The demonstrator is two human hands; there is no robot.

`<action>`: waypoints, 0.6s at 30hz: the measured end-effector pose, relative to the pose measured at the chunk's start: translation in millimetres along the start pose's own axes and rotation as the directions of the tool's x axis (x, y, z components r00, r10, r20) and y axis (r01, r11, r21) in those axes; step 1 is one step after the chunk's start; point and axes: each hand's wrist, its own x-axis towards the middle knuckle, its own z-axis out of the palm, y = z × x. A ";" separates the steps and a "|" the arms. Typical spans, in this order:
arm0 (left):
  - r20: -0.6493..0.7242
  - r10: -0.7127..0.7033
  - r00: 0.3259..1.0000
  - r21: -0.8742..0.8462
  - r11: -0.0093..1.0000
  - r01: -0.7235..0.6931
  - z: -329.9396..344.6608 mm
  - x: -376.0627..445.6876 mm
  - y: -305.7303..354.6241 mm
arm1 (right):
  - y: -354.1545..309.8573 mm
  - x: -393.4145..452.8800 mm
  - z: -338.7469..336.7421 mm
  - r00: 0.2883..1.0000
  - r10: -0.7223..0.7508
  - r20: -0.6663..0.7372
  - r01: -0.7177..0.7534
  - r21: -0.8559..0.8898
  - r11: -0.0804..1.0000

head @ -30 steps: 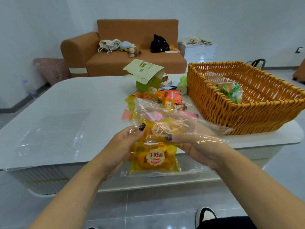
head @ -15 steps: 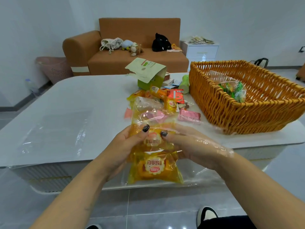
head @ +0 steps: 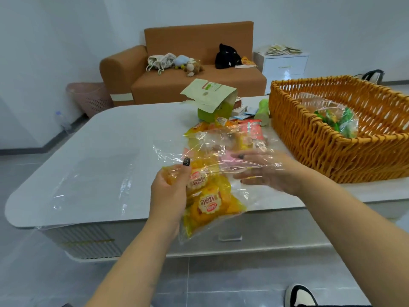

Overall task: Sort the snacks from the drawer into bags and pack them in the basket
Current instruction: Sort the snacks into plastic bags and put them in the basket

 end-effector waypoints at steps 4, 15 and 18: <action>-0.236 -0.016 0.972 -0.103 0.995 -0.009 -6.6 15.5 3.4 | 3.5 51.0 -27.1 0.889 0.060 -0.453 -0.059 0.018 0.998; -0.370 -0.155 0.916 -0.235 0.970 0.069 -12.3 43.1 -10.6 | 5.1 165.0 -29.4 0.809 -0.239 -0.536 -0.197 -0.631 0.751; -0.391 -0.169 0.905 -0.236 0.969 0.079 -16.2 49.8 -7.7 | 2.1 191.6 -31.2 0.847 -0.242 -0.473 -0.295 -0.798 0.526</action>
